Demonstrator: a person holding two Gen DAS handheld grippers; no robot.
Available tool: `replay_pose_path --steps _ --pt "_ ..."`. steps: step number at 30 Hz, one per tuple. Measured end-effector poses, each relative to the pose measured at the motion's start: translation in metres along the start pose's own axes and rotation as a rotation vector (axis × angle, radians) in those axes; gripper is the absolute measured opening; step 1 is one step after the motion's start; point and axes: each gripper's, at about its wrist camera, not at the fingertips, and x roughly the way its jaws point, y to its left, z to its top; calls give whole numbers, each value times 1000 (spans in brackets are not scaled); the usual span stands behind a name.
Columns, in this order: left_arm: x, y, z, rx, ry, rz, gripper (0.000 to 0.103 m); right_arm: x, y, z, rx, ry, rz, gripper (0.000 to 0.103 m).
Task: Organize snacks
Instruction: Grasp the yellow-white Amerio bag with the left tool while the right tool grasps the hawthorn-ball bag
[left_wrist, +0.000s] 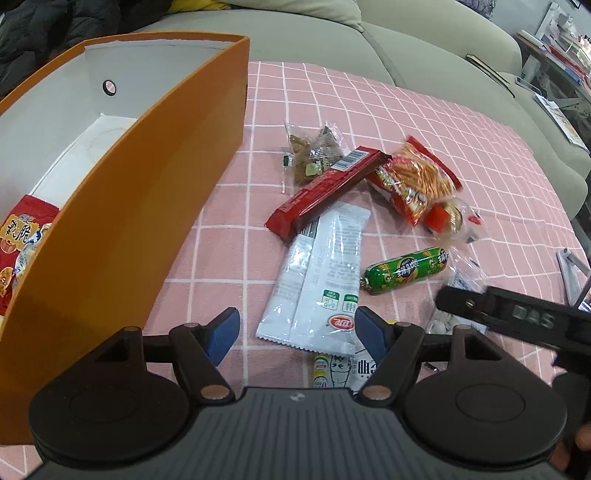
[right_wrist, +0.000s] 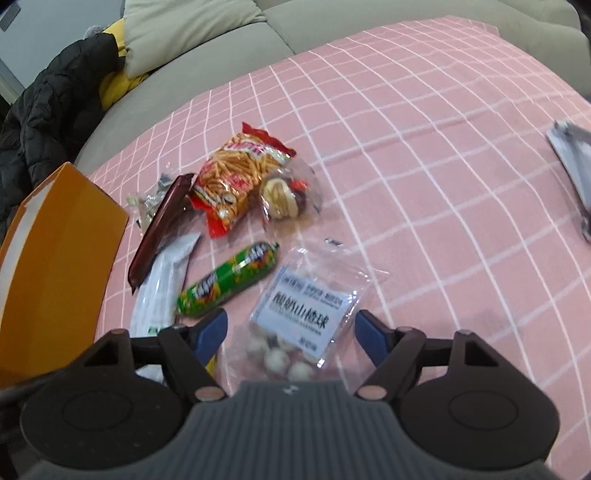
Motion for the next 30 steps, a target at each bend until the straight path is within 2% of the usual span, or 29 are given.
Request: replay_pose_path --steps 11,15,22,26,30 --pt "4 -5 -8 45 38 3 83 20 40 -12 -276 -37 -156 71" --pt "-1 -13 -14 72 53 -16 84 14 29 -15 -317 -35 -121 65" --pt "-5 -26 -27 80 69 -83 84 -5 6 -27 -421 9 -44 62" --pt "4 -31 -31 63 83 -75 85 -16 -7 -34 -482 32 -20 60" --pt "6 -42 -36 110 48 -57 89 -26 -12 -44 -561 37 -12 60"
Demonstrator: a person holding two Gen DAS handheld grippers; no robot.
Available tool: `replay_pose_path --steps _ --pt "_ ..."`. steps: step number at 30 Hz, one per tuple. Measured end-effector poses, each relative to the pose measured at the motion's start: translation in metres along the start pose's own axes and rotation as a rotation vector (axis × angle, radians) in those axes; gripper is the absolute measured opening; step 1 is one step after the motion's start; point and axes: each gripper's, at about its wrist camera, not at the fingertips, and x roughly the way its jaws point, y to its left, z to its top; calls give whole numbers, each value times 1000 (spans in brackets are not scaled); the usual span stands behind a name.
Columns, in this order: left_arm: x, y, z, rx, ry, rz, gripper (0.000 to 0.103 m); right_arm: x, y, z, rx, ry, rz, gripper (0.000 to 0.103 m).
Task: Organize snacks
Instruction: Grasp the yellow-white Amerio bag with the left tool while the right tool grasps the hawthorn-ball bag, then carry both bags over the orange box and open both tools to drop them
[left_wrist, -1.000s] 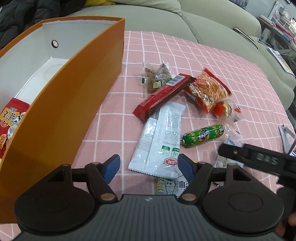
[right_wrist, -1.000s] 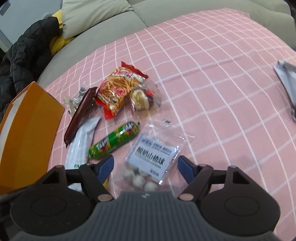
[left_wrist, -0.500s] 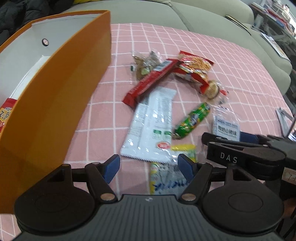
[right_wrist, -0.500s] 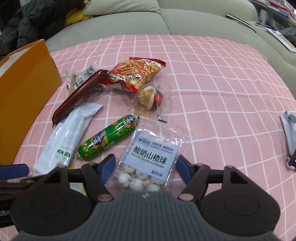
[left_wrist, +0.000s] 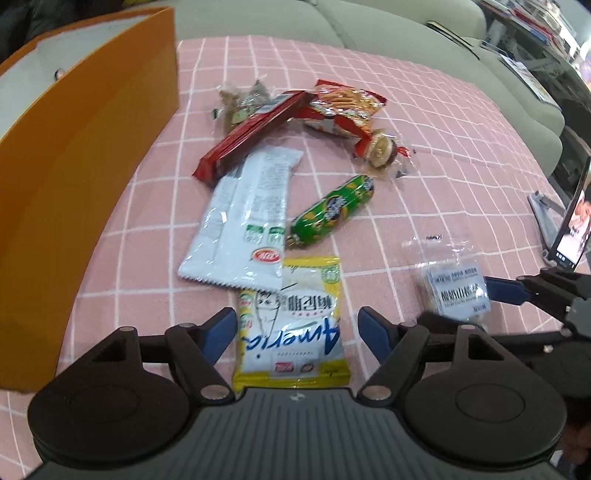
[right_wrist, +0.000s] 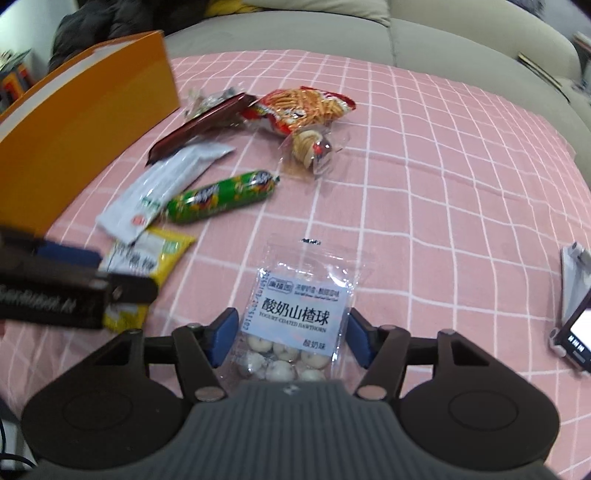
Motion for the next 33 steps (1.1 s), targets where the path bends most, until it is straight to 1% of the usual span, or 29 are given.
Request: replay_pose_path --steps 3,5,7,8,10,14,16,17,18,21,27,33 --pt "5 -9 -1 42 -10 38 90 -4 4 -5 -38 0 10 61" --pt "7 -13 -1 68 -15 67 90 -5 6 -8 -44 -2 1 63" --pt "9 -16 -1 84 -19 86 90 -5 7 -8 -31 -4 -10 65" --pt "9 -18 -2 91 -23 93 89 -5 7 -8 -13 -5 -18 68" --pt "10 -20 -4 105 -31 103 88 -3 7 -6 23 -8 -22 69" --pt "9 -19 -5 103 -51 108 78 2 14 -4 56 -9 -69 69" --pt "8 -19 -6 118 -59 106 68 4 19 -4 45 -12 -90 69" --pt "7 -19 -6 121 -62 102 62 4 21 -5 39 -13 -98 69" --pt "6 -18 -6 120 -65 101 59 4 22 -5 37 -16 -100 67" --pt "4 -15 -8 113 -72 87 58 3 23 -6 35 -21 -84 60" --pt "-3 -12 -13 108 -82 72 58 1 23 -6 45 -14 -62 54" --pt "-24 -7 -17 98 -83 72 58 -6 25 -9 51 17 -34 52"
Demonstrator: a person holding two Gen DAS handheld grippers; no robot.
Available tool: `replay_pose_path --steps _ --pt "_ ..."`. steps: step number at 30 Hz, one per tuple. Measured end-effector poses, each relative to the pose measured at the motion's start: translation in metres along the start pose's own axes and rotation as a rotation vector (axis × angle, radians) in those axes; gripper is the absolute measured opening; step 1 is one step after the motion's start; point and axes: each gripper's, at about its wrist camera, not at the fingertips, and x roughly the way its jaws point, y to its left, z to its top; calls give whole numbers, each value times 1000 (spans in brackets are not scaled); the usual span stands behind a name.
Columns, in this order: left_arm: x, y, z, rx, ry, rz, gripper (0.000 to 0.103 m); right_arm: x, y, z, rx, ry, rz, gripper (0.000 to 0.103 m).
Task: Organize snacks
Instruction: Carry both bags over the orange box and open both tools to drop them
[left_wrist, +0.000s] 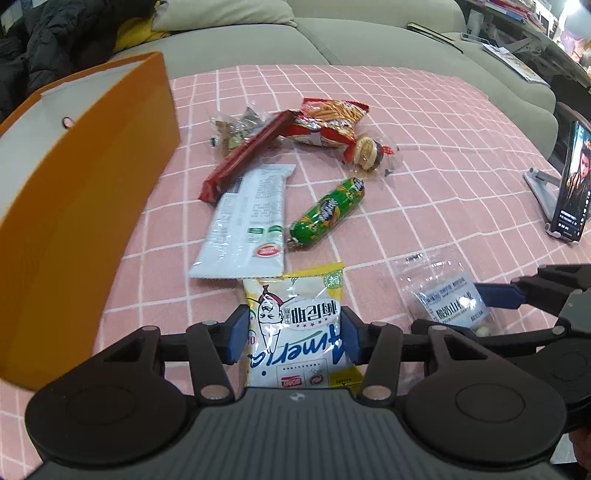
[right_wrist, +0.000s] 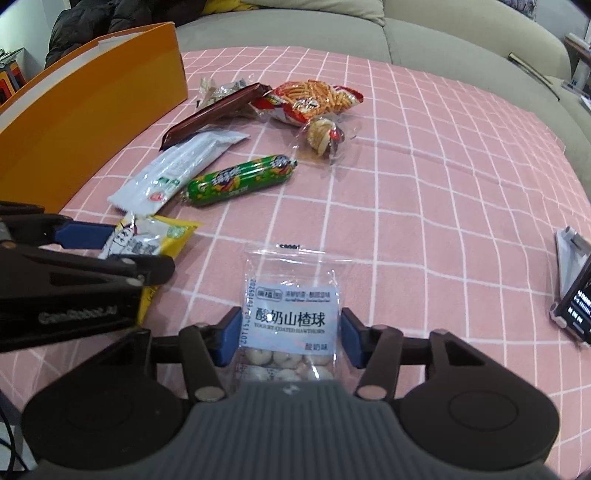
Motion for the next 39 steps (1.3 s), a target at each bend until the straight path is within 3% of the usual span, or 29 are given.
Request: replay_pose_path --steps 10,19,30,39 --pt "-59 20 7 -86 -130 3 58 -42 7 -3 36 -76 67 52" --pt "-111 59 16 -162 -238 42 58 -83 33 14 19 -187 139 52" --pt "-142 113 38 -161 -274 113 58 -118 89 77 -85 -336 223 52" --pt "-151 162 65 -157 -286 207 58 -114 137 140 -186 -399 283 52"
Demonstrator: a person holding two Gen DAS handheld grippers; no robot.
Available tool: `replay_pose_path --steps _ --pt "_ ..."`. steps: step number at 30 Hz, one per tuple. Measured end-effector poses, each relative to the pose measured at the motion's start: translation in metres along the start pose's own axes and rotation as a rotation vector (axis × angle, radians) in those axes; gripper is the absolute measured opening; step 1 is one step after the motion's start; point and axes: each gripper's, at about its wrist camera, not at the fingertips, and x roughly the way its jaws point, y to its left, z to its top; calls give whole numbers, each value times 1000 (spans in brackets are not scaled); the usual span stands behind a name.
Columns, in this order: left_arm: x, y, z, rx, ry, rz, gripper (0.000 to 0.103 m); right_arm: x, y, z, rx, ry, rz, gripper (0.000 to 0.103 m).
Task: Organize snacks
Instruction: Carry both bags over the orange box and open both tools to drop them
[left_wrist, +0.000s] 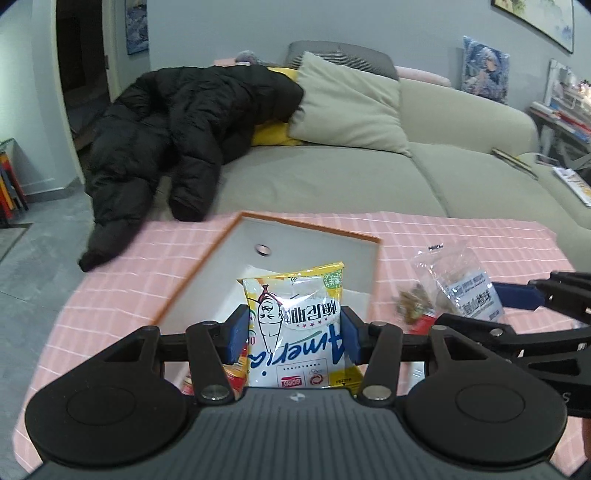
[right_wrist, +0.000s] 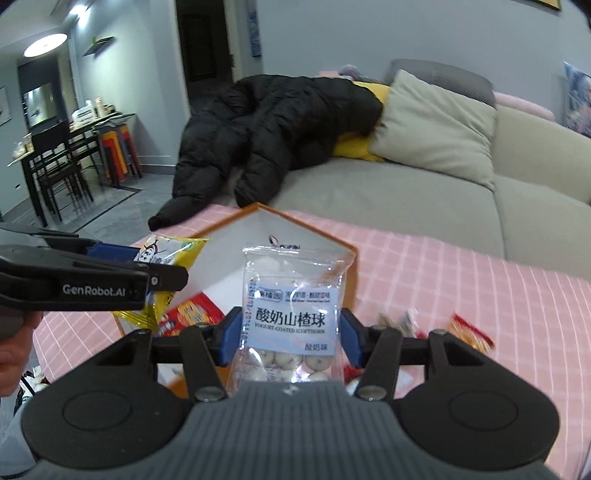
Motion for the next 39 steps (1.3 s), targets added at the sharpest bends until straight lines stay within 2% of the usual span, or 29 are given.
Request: replay_pose_path --steps 5,9,16,20,25,31,39 --pt "17 17 11 2 35 19 58 38 15 25 -79 6 18 52" --pt "40 23 14 59 97 24 58 71 28 39 -180 32 29 52" --pt "81 30 9 163 175 62 58 129 42 41 -373 85 -13 52" --pt "101 35 5 185 208 51 58 156 48 36 -481 106 -8 53" --pt "124 39 0 182 258 20 58 179 52 27 -548 144 -11 54" --pt "144 39 -7 183 297 18 58 206 65 13 -601 208 -16 55" --pt "167 43 -12 170 371 12 59 234 65 1 -578 322 11 56"
